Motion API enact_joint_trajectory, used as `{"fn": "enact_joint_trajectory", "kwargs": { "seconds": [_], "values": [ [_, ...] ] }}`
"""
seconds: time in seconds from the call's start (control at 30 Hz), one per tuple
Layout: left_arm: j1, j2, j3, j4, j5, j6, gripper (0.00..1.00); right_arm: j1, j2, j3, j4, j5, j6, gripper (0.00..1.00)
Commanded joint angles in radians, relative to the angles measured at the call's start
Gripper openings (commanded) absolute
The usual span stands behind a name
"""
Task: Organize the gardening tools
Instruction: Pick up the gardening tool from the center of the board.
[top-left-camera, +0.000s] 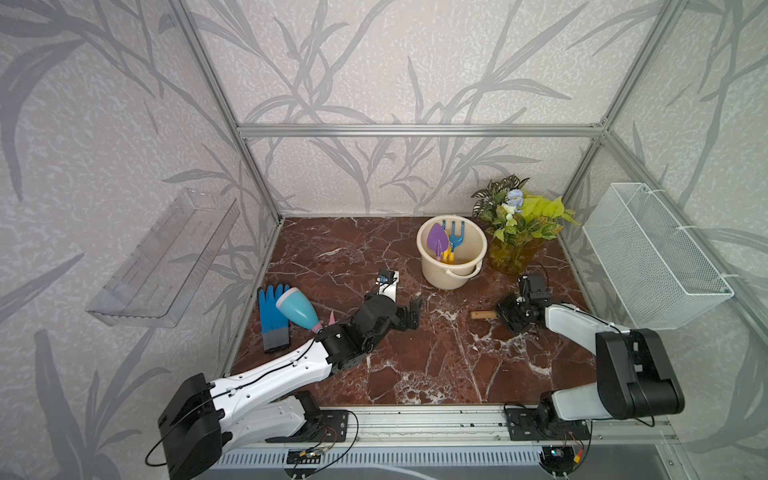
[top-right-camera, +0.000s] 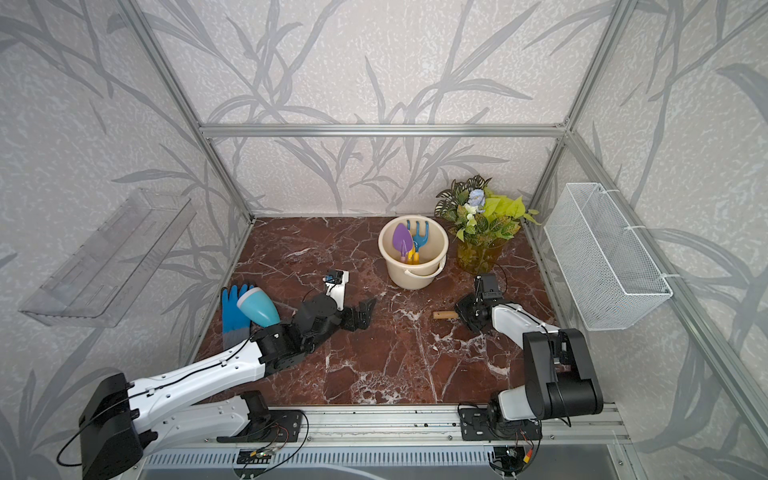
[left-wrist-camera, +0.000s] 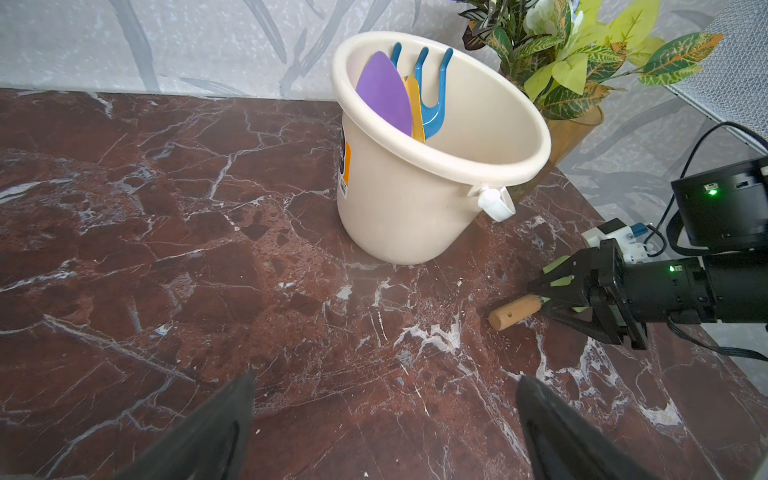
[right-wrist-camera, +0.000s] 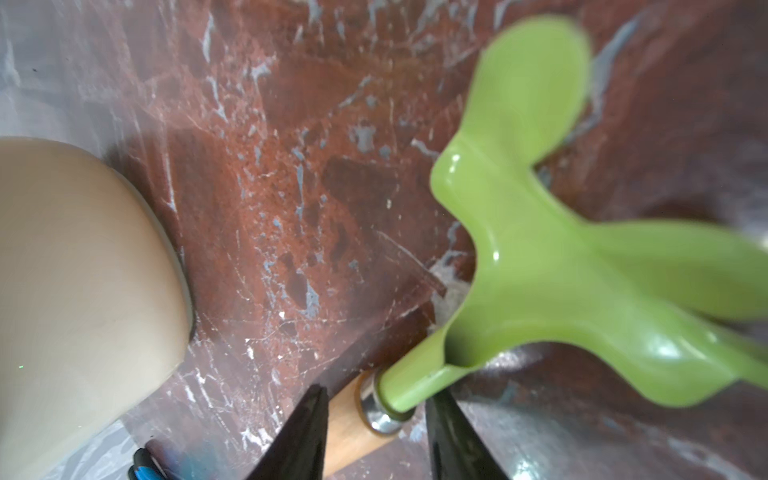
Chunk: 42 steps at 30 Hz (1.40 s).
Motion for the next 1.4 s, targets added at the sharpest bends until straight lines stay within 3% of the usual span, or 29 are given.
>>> {"fn": "enact_joint_trajectory", "kwargs": {
  "seconds": [0.0,0.13,0.33,0.43,0.63,0.9,1.2,1.37],
  "values": [
    [0.005,-0.024,-0.015,0.004,-0.021,-0.012,1.00,-0.004,0.027,0.037,-0.031,0.022,-0.027,0.44],
    [0.007,-0.043,-0.027,0.004,-0.029,-0.014,1.00,-0.004,0.058,0.093,-0.109,0.042,-0.073,0.48],
    [0.007,-0.085,-0.062,0.015,-0.051,-0.029,1.00,-0.004,0.096,0.163,-0.222,0.066,-0.129,0.40],
    [0.007,-0.102,-0.088,0.034,-0.053,-0.044,1.00,-0.004,0.125,0.198,-0.271,0.070,-0.161,0.40],
    [0.007,-0.102,-0.094,0.028,-0.037,-0.039,1.00,-0.003,0.137,0.211,-0.273,0.067,-0.151,0.48],
    [0.008,-0.101,-0.091,0.031,-0.036,-0.024,1.00,-0.002,0.186,0.241,-0.288,0.081,-0.149,0.48],
    [0.013,-0.073,-0.085,0.041,-0.022,-0.020,1.00,-0.001,0.190,0.257,-0.292,0.086,-0.173,0.31],
    [0.016,-0.061,-0.080,0.046,-0.022,-0.021,1.00,-0.001,0.193,0.252,-0.286,0.084,-0.183,0.33]
  ]
}}
